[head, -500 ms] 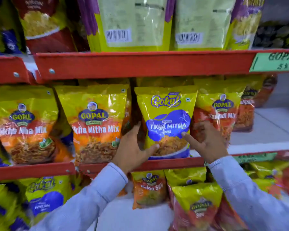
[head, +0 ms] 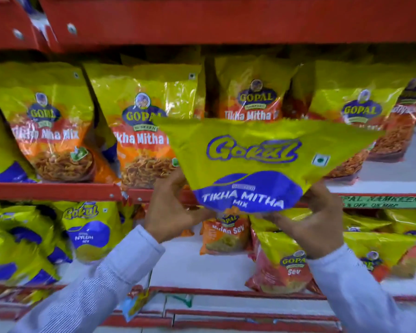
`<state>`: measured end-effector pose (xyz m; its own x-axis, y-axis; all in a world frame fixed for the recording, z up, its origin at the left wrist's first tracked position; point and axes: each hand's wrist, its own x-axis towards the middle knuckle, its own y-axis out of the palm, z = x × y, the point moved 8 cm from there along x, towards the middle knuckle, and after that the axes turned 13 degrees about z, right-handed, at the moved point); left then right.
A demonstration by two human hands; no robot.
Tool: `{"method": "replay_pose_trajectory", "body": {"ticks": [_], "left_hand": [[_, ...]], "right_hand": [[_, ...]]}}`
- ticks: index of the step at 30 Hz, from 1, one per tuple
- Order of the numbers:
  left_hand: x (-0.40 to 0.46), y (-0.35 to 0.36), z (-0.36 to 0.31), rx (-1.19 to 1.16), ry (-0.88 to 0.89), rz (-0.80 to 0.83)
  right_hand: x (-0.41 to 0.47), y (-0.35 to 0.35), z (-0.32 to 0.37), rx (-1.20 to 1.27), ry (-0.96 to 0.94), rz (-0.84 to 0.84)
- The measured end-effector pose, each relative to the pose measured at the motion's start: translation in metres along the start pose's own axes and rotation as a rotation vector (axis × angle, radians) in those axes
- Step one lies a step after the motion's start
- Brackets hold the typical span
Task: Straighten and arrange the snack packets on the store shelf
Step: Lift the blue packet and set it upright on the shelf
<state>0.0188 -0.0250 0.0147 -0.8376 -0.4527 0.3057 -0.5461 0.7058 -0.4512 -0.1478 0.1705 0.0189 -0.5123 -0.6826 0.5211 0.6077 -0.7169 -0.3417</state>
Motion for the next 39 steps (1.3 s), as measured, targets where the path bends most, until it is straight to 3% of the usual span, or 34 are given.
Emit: {"method": "replay_pose_trajectory", "body": {"ticks": [4,8,11,15,19,23,27,29,34,39], "left_hand": [[-0.065,-0.01,0.079,0.094,-0.308,0.048],[-0.119,-0.006,0.172,0.127,-0.351,0.069],[-0.144,-0.002,0.23,0.005,-0.431,0.072],[-0.143,0.004,0.298,-0.119,-0.523,0.121],[-0.13,0.002,0.334,-0.094,-0.588,0.178],[-0.118,-0.015,0.307,0.072,-0.591,0.193],[-0.124,-0.054,0.238,0.559,-0.472,0.097],[-0.128,-0.079,0.194,0.77,-0.336,0.001],[-0.116,-0.145,0.102,1.016,-0.179,-0.196],[-0.104,-0.212,0.066,1.013,-0.168,-0.391]], "right_hand": [[-0.037,0.058,0.004,-0.092,-0.022,0.122],[-0.076,0.141,-0.064,-0.028,0.174,0.3],[-0.101,0.203,-0.128,0.093,0.391,0.444],[-0.098,0.262,-0.178,0.143,0.526,0.562],[-0.084,0.288,-0.203,0.133,0.597,0.587],[-0.075,0.287,-0.18,-0.029,0.594,0.602],[-0.061,0.258,-0.116,-0.658,0.475,0.597],[-0.043,0.248,-0.06,-0.863,0.294,0.515],[0.018,0.26,0.071,-0.83,-0.166,0.346],[0.072,0.297,0.125,-0.779,-0.24,0.347]]}}
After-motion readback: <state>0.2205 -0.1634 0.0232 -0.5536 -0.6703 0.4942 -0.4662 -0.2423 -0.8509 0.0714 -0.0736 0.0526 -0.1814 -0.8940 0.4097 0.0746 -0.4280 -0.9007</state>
